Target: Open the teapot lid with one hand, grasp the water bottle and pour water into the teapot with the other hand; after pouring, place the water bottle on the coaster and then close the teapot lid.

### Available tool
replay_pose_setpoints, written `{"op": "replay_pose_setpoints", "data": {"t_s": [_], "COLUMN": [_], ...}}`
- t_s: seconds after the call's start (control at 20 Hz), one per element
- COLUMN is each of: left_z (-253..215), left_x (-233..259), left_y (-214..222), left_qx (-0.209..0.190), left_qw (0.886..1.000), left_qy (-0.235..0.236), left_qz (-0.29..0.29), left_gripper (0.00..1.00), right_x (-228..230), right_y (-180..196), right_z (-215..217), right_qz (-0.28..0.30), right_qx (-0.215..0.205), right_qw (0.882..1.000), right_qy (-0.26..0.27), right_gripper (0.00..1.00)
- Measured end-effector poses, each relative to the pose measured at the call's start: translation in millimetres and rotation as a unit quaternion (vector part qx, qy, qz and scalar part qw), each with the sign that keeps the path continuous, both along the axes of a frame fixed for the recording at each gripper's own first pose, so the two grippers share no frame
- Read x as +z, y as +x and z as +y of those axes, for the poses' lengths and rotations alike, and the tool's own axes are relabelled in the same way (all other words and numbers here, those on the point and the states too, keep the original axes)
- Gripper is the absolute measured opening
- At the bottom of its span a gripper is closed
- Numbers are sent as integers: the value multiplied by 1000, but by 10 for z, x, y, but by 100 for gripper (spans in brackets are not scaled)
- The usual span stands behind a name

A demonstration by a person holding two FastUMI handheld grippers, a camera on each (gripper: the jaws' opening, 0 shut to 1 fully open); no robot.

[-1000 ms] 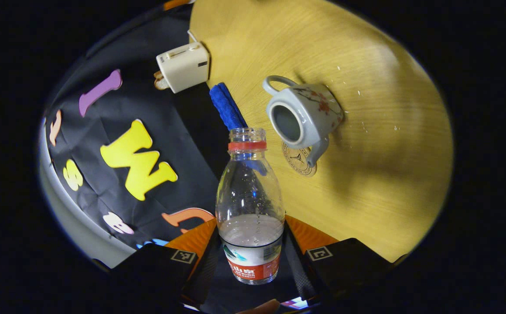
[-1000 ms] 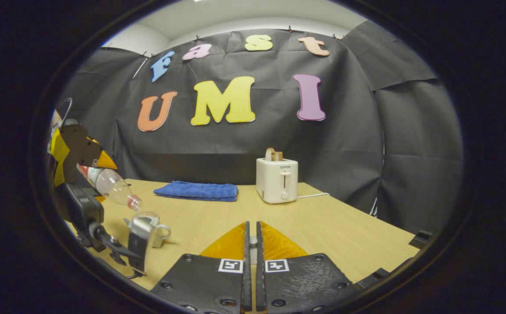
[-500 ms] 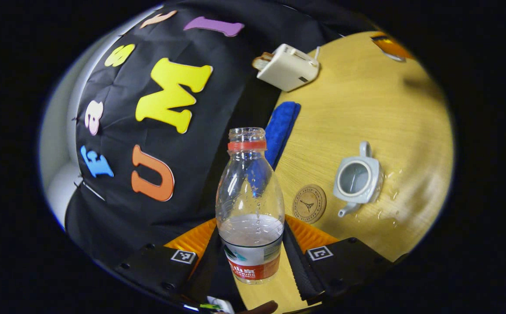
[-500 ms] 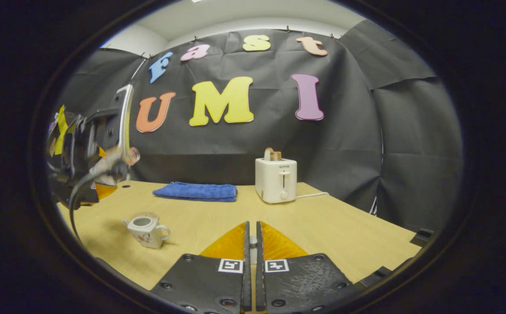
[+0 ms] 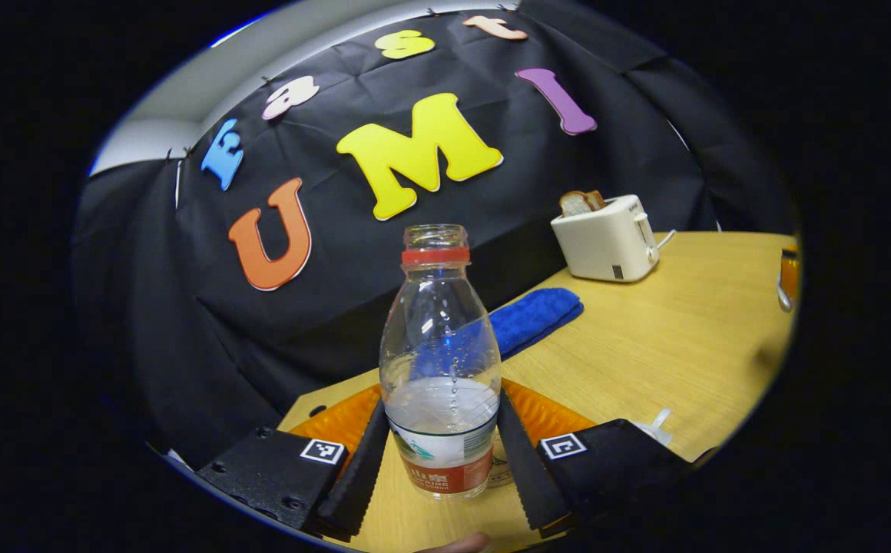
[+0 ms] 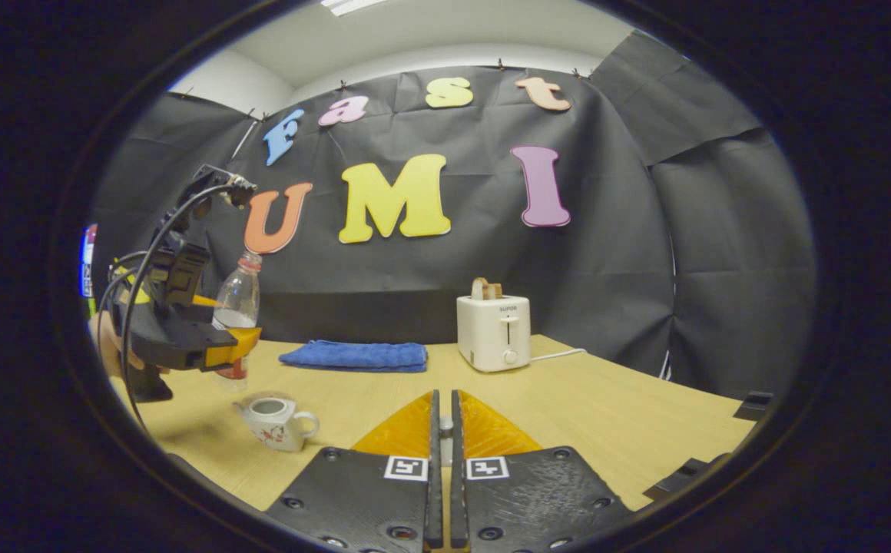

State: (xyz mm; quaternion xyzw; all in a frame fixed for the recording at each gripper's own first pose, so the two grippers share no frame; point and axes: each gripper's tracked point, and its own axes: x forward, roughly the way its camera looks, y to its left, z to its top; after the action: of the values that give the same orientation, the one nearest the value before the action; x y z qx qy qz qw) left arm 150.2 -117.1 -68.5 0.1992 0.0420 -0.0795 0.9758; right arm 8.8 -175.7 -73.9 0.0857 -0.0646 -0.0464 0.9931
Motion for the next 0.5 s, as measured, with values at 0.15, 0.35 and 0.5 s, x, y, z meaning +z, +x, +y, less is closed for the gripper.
{"op": "replay_pose_setpoints", "data": {"t_s": [0.15, 0.35, 0.5], "left_z": [0, -48, -15], "left_x": [-107, -121, -156], "left_y": [165, 268, 306], "left_qx": [5, -6, -11], "left_qw": [997, 992, 990], "left_qy": [-73, -125, -144], "left_qz": [1, -11, -7], "left_gripper": [78, 79, 79], "right_x": [20, -7, -87], "right_y": [-18, 8, 65], "right_z": [109, 138, 98], "right_qz": [-5, -5, 5], "right_qx": [17, 22, 16], "right_qw": [1000, 1000, 1000], "right_qy": [4, 7, 11], "right_gripper": [4, 4, 3]}}
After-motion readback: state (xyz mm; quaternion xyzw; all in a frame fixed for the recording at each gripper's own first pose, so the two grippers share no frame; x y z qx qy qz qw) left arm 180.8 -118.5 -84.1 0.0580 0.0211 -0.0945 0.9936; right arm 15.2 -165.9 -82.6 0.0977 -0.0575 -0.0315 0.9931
